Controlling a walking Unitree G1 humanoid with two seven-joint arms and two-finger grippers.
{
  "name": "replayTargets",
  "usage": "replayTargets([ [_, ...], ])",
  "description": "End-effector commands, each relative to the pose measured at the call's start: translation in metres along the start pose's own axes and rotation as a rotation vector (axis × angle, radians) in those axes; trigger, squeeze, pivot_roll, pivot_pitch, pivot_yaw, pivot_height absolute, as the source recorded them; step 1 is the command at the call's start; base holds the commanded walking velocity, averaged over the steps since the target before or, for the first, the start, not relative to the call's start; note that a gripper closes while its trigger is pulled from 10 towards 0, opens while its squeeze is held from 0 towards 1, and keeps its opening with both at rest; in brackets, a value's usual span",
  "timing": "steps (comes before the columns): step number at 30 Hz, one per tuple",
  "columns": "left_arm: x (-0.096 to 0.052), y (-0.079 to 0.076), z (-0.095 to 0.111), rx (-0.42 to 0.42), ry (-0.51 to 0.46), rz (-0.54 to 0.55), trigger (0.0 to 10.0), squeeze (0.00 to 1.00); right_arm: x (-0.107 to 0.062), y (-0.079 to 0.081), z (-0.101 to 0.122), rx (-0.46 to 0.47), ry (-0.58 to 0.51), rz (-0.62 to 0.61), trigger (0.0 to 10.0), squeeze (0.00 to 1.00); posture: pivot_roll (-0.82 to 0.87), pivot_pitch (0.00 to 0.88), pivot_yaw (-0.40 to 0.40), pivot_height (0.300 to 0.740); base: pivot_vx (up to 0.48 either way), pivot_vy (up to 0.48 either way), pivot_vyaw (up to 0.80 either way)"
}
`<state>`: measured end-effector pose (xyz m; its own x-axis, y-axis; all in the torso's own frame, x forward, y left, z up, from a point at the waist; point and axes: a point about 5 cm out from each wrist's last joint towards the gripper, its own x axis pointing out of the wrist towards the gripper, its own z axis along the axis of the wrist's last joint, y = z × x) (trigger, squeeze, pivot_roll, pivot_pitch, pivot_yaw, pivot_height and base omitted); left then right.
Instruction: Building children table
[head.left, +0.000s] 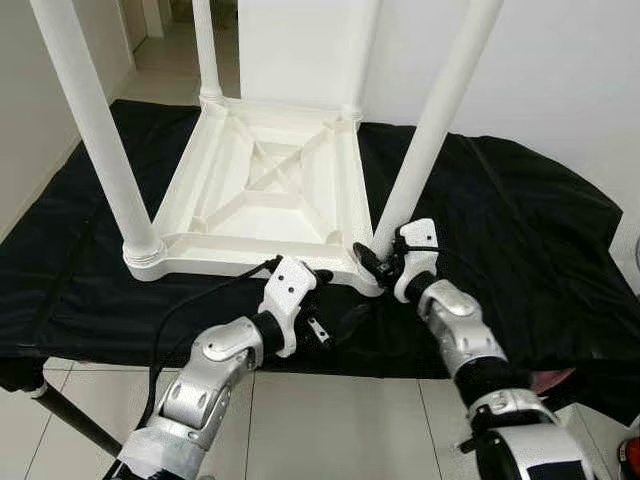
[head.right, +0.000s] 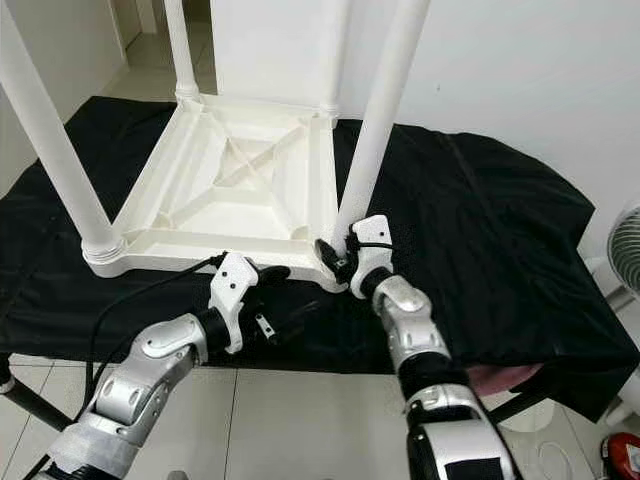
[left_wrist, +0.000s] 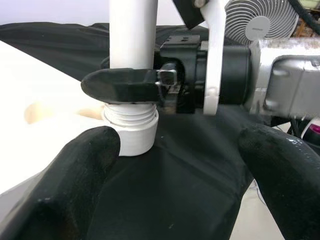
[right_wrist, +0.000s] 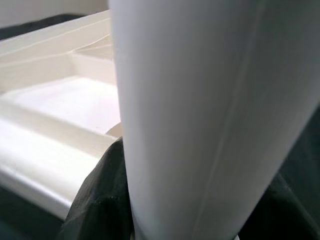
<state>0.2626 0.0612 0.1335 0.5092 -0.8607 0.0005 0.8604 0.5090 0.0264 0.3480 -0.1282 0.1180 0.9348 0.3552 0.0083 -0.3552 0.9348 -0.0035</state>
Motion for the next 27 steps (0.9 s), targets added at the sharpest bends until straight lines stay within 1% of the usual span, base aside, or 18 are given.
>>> replayTargets([
  [1,0.002,0.002,0.001,0.007,-0.003,0.039,10.0,0.00,-0.006,-0.009,-0.012,0.020,0.057,-0.124,10.0,0.00,-0.02,0.000,-0.084,0.740,0.000,0.000,0.00],
  [3,0.002,0.004,0.002,0.008,-0.005,0.044,10.0,0.00,-0.008,-0.006,-0.013,0.029,0.054,-0.208,10.0,0.00,-0.02,0.000,-0.083,0.740,0.000,0.000,0.00],
  [4,0.002,0.004,0.002,0.008,-0.005,0.044,10.0,0.00,-0.008,-0.006,-0.013,0.029,0.054,-0.208,10.0,0.00,-0.02,0.000,-0.083,0.740,0.000,0.000,0.00],
  [5,0.003,0.005,0.004,0.005,-0.008,0.047,10.0,0.00,-0.008,-0.006,-0.014,0.037,0.053,-0.263,10.0,0.00,-0.02,0.000,-0.082,0.740,0.000,0.000,0.00],
  [6,0.003,0.005,0.004,0.005,-0.008,0.047,10.0,0.00,-0.008,-0.006,-0.014,0.037,0.053,-0.263,10.0,0.00,-0.02,0.000,-0.082,0.740,0.000,0.000,0.00],
  [8,0.003,0.007,0.005,0.007,-0.006,0.052,10.0,0.00,-0.009,-0.003,-0.013,0.056,0.049,-0.340,10.0,0.00,-0.02,0.000,-0.082,0.740,0.000,0.000,0.00],
  [10,0.003,0.007,0.005,0.007,-0.006,0.052,10.0,0.00,-0.009,-0.003,-0.013,0.056,0.049,-0.340,10.0,0.00,-0.02,0.000,-0.082,0.740,0.000,0.000,0.00],
  [11,0.002,0.008,0.004,0.009,-0.004,0.057,10.0,0.00,-0.009,0.001,-0.013,0.083,0.043,-0.395,10.0,0.00,-0.02,0.000,-0.084,0.740,0.000,0.000,0.00],
  [13,0.003,0.007,0.003,0.008,-0.004,0.074,10.0,0.00,-0.008,0.014,-0.009,0.102,0.030,-0.411,10.0,0.00,-0.02,0.000,-0.087,0.740,0.000,0.000,0.00],
  [15,0.003,0.007,0.004,0.007,-0.006,0.079,10.0,0.00,-0.007,0.017,-0.008,0.101,0.025,-0.408,10.0,0.00,-0.02,0.000,-0.088,0.740,0.000,0.000,0.00],
  [16,0.003,0.007,0.004,0.009,-0.006,0.087,10.0,0.00,-0.008,0.017,-0.006,0.097,0.015,-0.405,10.0,0.53,-0.02,0.000,-0.090,0.740,0.000,0.000,0.00],
  [18,0.003,0.007,0.004,0.012,-0.006,0.091,10.0,0.00,-0.009,0.016,-0.005,0.096,0.009,-0.406,10.0,0.53,-0.02,0.000,-0.090,0.740,0.000,0.000,0.00],
  [19,0.003,0.007,0.004,0.011,-0.007,0.096,10.0,0.00,-0.010,0.015,-0.003,0.107,-0.006,-0.399,10.0,1.00,-0.01,0.000,-0.094,0.740,0.000,0.000,0.00],
  [23,0.001,0.006,0.003,0.004,-0.010,0.102,10.0,0.00,-0.016,0.012,0.004,0.112,-0.070,-0.346,10.0,1.00,-0.01,0.000,-0.100,0.740,0.000,0.000,0.00],
  [24,0.001,0.006,0.003,0.004,-0.010,0.102,10.0,0.00,-0.016,0.012,0.004,0.112,-0.070,-0.346,10.0,1.00,-0.01,0.000,-0.100,0.740,0.000,0.000,0.00],
  [25,0.000,0.006,0.003,0.003,-0.009,0.102,10.0,0.00,-0.018,0.011,0.004,0.100,-0.073,-0.303,10.0,1.00,-0.01,0.000,-0.099,0.740,0.000,0.000,0.00],
  [26,0.000,0.005,0.002,0.002,-0.008,0.101,10.0,0.00,-0.020,0.010,0.004,0.092,-0.076,-0.262,10.0,0.84,-0.01,0.000,-0.098,0.740,0.000,0.000,0.00],
  [27,0.000,0.005,0.002,0.002,-0.008,0.101,10.0,0.00,-0.020,0.010,0.004,0.092,-0.076,-0.262,10.0,0.84,-0.01,0.000,-0.098,0.740,0.000,0.000,0.00],
])
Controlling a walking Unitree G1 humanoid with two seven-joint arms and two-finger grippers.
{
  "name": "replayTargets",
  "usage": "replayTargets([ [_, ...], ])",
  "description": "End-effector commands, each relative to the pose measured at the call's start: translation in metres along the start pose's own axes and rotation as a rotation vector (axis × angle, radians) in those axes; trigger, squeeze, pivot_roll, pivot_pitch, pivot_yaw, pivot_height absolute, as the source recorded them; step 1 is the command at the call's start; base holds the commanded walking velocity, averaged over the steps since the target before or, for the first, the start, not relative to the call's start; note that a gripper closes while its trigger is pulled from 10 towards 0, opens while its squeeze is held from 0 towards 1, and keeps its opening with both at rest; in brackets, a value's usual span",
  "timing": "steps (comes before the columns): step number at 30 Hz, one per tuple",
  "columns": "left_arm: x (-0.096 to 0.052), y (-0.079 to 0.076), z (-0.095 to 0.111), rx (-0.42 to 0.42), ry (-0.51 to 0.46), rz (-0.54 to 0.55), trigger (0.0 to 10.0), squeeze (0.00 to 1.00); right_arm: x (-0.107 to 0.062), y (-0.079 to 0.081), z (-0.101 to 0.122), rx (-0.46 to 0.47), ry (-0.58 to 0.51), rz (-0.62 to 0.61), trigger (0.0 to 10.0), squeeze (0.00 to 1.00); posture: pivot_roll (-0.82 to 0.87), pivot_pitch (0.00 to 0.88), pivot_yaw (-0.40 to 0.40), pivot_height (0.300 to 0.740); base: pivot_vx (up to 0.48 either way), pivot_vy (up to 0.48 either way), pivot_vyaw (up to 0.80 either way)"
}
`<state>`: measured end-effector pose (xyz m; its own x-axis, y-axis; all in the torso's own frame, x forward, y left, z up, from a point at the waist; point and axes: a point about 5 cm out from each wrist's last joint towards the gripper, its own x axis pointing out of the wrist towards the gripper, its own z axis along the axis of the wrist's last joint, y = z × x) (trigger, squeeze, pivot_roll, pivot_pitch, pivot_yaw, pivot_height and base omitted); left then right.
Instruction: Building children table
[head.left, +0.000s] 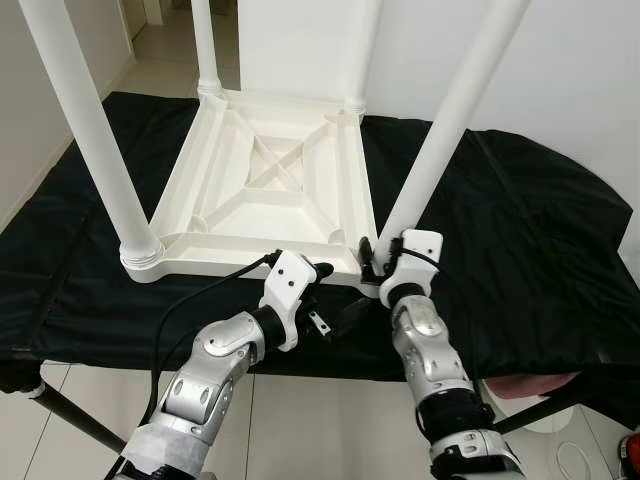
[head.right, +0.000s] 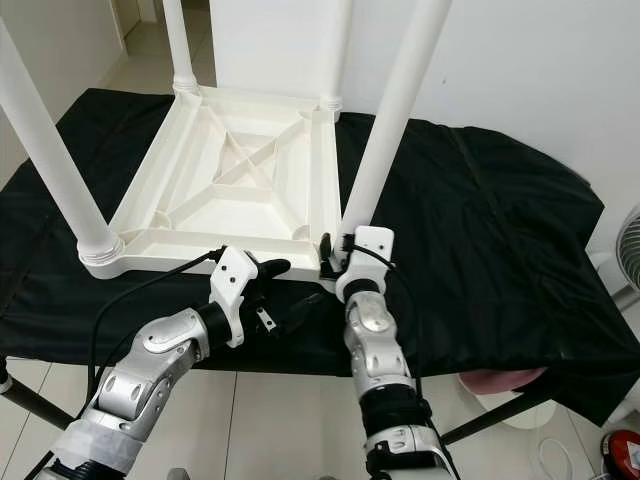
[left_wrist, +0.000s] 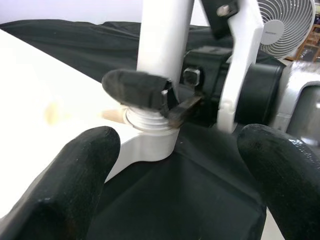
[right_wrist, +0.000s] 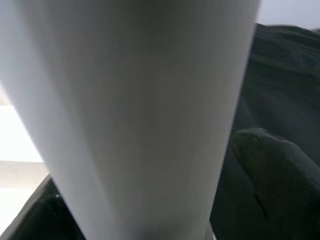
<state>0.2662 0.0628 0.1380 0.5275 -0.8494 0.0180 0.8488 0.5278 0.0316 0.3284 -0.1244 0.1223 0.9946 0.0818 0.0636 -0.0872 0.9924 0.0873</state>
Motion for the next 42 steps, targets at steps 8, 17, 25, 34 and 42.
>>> replayTargets([
  [8,-0.002,0.000,-0.002,-0.004,0.013,0.060,10.0,0.00,-0.007,-0.014,0.004,-0.109,-0.025,0.365,10.0,0.00,-0.02,0.000,-0.089,0.740,0.000,0.000,0.00],
  [17,-0.002,-0.002,-0.003,-0.013,0.020,0.034,10.0,0.00,0.005,-0.027,0.009,-0.230,0.026,0.604,10.0,0.00,-0.01,0.000,-0.087,0.740,0.000,0.000,0.00],
  [25,-0.004,-0.001,-0.002,-0.011,0.022,0.038,10.0,0.00,0.016,-0.025,0.004,-0.290,0.109,0.722,0.0,0.00,0.00,0.000,-0.092,0.740,0.000,0.000,0.00],
  [34,-0.005,-0.005,-0.007,-0.022,0.038,0.015,10.0,0.00,0.015,-0.027,-0.004,-0.265,0.150,0.761,0.0,0.00,0.01,0.000,-0.104,0.740,0.000,0.000,0.00],
  [42,-0.003,-0.004,-0.005,-0.027,0.034,0.012,10.0,0.00,0.019,-0.029,-0.004,-0.314,0.111,0.609,10.0,0.00,-0.01,0.000,-0.096,0.740,0.000,0.000,0.00],
])
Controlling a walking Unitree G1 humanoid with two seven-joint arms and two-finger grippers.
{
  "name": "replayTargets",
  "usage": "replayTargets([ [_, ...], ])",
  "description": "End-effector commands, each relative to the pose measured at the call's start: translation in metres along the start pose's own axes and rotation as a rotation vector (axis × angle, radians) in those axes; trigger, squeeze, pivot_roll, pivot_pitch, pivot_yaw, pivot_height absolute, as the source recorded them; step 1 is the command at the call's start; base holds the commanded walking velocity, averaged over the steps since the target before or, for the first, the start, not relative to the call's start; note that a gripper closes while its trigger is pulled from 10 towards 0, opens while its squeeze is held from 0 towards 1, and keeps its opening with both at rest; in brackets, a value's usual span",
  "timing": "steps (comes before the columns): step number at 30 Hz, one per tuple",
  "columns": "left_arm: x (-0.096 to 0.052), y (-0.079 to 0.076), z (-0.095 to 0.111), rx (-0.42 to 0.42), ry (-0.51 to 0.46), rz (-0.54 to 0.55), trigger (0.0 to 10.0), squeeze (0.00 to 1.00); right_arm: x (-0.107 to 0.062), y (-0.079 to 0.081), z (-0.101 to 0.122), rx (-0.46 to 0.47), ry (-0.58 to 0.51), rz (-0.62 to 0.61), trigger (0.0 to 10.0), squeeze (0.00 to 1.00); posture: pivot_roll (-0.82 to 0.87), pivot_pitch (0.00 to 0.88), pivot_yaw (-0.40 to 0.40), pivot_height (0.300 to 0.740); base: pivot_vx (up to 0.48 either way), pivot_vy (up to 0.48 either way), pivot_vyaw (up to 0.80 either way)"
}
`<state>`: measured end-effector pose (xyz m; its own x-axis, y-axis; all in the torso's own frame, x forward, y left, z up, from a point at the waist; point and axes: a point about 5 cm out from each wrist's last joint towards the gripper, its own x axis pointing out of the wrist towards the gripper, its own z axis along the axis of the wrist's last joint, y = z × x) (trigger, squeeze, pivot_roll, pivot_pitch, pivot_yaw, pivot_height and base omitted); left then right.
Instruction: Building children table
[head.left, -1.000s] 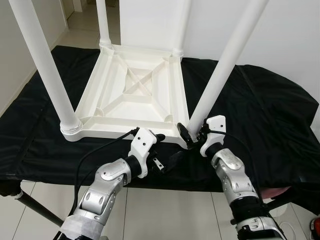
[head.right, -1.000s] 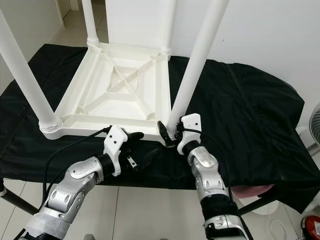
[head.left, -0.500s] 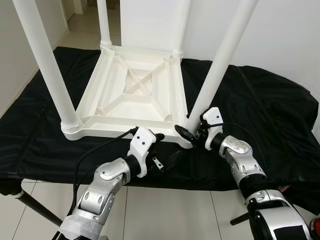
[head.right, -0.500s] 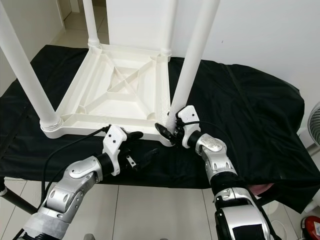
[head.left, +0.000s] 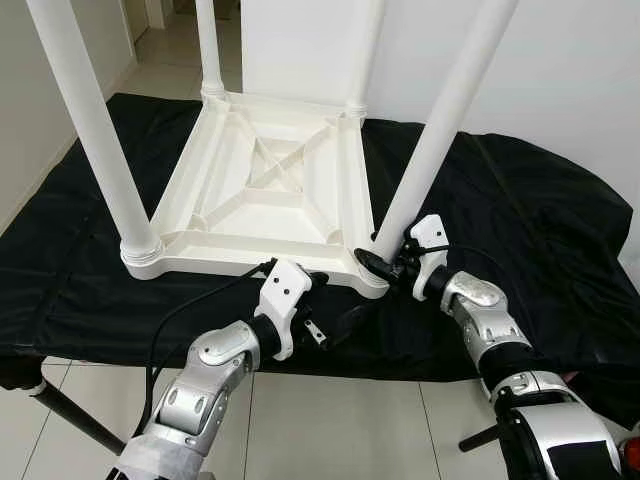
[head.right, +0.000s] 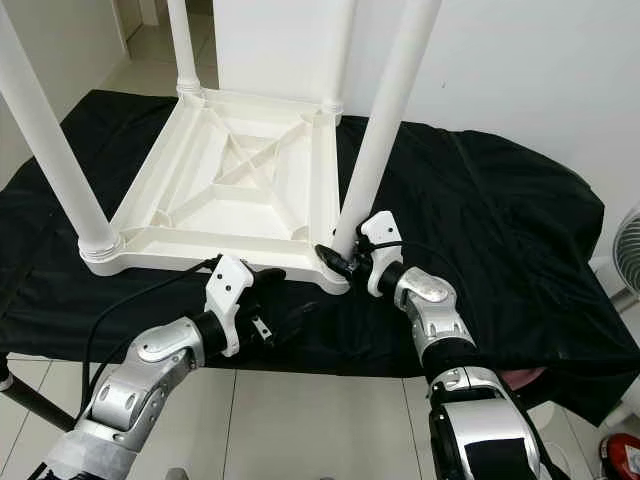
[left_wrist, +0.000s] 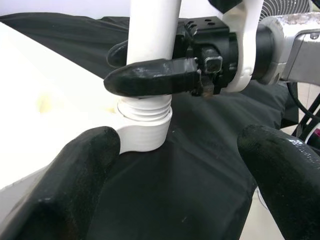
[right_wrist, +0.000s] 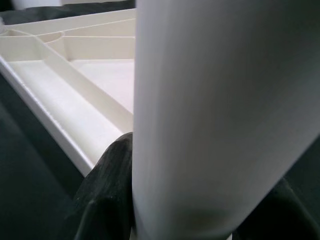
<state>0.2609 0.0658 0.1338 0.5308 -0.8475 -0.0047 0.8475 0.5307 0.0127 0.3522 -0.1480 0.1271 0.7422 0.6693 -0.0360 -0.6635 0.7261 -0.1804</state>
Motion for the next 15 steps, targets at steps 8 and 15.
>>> replayTargets([
  [8,0.004,-0.001,0.000,-0.010,0.009,-0.002,10.0,0.00,0.004,0.010,-0.006,0.044,0.036,-0.255,10.0,0.00,-0.03,0.000,-0.082,0.740,0.000,0.000,0.00],
  [15,0.006,-0.001,0.000,-0.010,0.007,-0.008,10.0,0.00,0.003,0.014,-0.003,0.166,0.020,-0.482,10.0,0.00,-0.04,0.000,-0.077,0.740,0.000,0.000,0.00],
])
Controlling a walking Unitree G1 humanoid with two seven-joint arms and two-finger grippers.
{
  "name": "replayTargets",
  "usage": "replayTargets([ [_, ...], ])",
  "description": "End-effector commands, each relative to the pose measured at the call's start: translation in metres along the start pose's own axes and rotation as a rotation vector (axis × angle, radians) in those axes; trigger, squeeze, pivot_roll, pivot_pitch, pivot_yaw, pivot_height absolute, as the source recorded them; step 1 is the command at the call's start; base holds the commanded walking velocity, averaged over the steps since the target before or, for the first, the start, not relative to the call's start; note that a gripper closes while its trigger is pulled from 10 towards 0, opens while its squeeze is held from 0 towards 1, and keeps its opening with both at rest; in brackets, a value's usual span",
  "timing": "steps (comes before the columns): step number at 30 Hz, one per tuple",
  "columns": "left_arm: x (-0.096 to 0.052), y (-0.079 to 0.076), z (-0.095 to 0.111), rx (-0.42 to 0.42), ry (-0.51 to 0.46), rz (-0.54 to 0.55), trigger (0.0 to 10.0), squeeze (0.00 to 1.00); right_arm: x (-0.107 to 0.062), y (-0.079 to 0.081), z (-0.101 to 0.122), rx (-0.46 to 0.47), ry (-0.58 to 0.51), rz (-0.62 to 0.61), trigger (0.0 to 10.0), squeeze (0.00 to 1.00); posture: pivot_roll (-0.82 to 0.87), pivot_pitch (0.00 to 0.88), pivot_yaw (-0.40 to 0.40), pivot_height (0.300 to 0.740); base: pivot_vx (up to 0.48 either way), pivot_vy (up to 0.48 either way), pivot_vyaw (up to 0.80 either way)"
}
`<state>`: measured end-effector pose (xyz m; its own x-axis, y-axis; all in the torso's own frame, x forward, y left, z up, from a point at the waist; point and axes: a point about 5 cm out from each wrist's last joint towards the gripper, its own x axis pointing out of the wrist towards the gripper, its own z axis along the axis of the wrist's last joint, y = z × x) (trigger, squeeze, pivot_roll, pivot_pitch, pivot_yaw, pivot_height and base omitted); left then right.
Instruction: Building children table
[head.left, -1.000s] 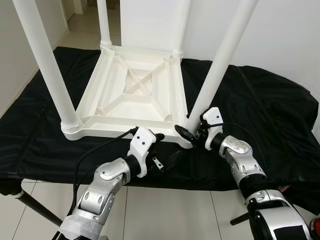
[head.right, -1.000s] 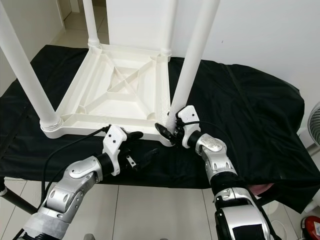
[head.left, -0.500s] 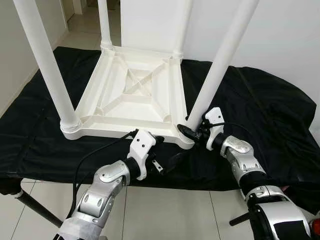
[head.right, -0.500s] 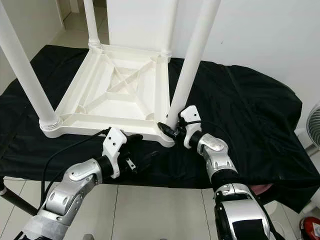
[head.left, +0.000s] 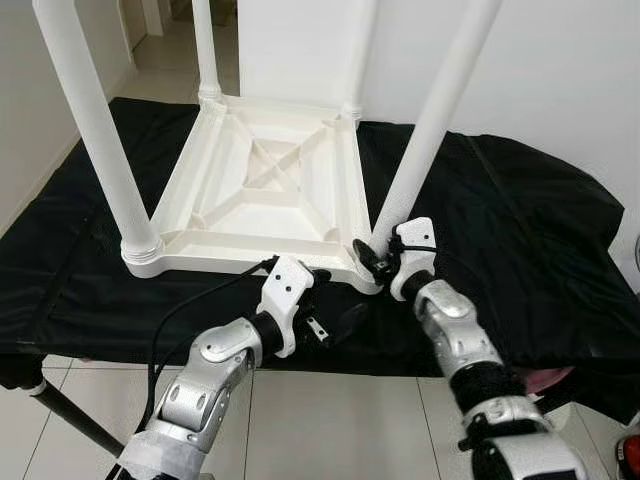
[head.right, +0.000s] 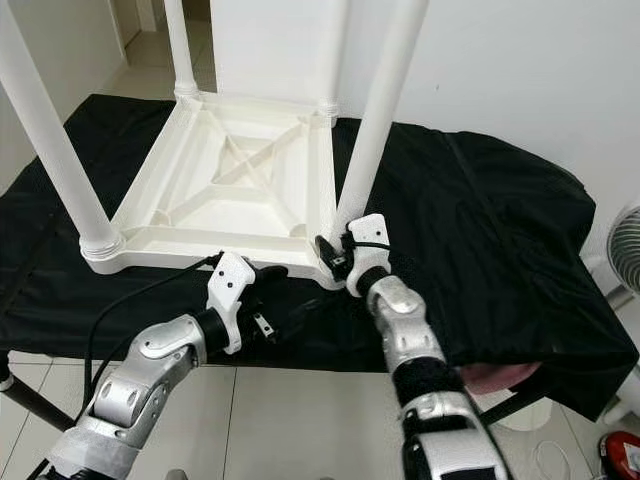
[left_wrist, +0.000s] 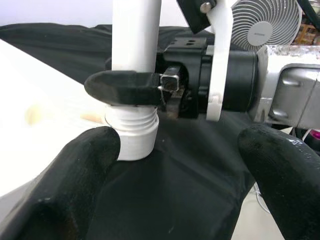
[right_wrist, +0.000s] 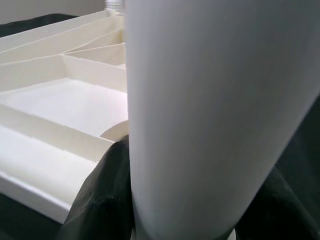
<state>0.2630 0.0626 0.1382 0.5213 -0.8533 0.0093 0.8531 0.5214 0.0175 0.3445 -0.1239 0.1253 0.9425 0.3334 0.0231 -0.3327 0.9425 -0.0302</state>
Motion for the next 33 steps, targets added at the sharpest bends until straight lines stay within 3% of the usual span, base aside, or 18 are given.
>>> replayTargets([
  [1,0.002,-0.001,-0.004,-0.015,0.021,0.001,10.0,0.00,-0.006,-0.010,-0.005,0.026,0.035,-0.145,10.0,0.00,-0.04,0.000,-0.079,0.740,0.000,0.000,0.00],
  [3,0.002,-0.001,-0.004,-0.015,0.021,0.001,10.0,0.00,-0.006,-0.010,-0.005,0.026,0.035,-0.145,10.0,0.00,-0.04,0.000,-0.079,0.740,0.000,0.000,0.00],
  [4,0.002,-0.002,-0.004,-0.016,0.020,0.002,10.0,0.00,-0.013,0.006,-0.009,0.055,0.029,-0.271,10.0,0.00,-0.04,0.000,-0.083,0.740,0.000,0.000,0.00],
  [6,0.002,-0.002,-0.004,-0.017,0.019,0.003,10.0,0.00,-0.016,0.013,-0.009,0.065,0.024,-0.308,10.0,0.00,-0.04,0.000,-0.083,0.740,0.000,0.000,0.00],
  [16,0.001,-0.002,-0.004,-0.021,0.016,0.016,10.0,0.00,-0.018,0.027,-0.002,0.049,-0.001,-0.281,10.0,0.00,-0.03,0.000,-0.095,0.740,0.000,0.000,0.00],
  [17,0.001,-0.001,-0.004,-0.020,0.016,0.019,10.0,0.00,-0.018,0.026,-0.001,0.055,0.002,-0.283,10.0,0.06,-0.03,0.000,-0.095,0.740,0.000,0.000,0.00],
  [19,0.001,-0.001,-0.004,-0.020,0.016,0.019,10.0,0.00,-0.018,0.026,-0.001,0.055,0.002,-0.283,10.0,0.06,-0.03,0.000,-0.095,0.740,0.000,0.000,0.00],
  [20,0.001,-0.001,-0.004,-0.020,0.015,0.021,10.0,0.00,-0.019,0.026,0.000,0.067,-0.005,-0.270,10.0,1.00,-0.02,0.000,-0.098,0.740,0.000,0.000,0.00],
  [24,0.001,-0.001,-0.004,-0.019,0.015,0.022,10.0,0.00,-0.020,0.025,0.003,0.081,-0.016,-0.261,10.0,1.00,-0.02,0.000,-0.098,0.740,0.000,0.000,0.00],
  [29,0.000,0.000,-0.003,-0.014,0.016,0.023,10.0,0.00,-0.021,0.018,0.010,0.099,-0.060,-0.135,10.0,1.00,-0.02,0.000,-0.096,0.740,0.000,0.000,0.00],
  [30,0.000,0.000,-0.003,-0.012,0.017,0.023,10.0,0.00,-0.021,0.015,0.011,0.084,-0.060,-0.078,10.0,0.00,-0.02,0.000,-0.093,0.740,0.000,0.000,0.00],
  [33,0.000,0.001,-0.002,-0.008,0.018,0.021,10.0,0.00,-0.020,0.006,0.008,0.031,-0.047,0.037,10.0,0.00,-0.01,0.000,-0.093,0.740,0.000,0.000,0.00],
])
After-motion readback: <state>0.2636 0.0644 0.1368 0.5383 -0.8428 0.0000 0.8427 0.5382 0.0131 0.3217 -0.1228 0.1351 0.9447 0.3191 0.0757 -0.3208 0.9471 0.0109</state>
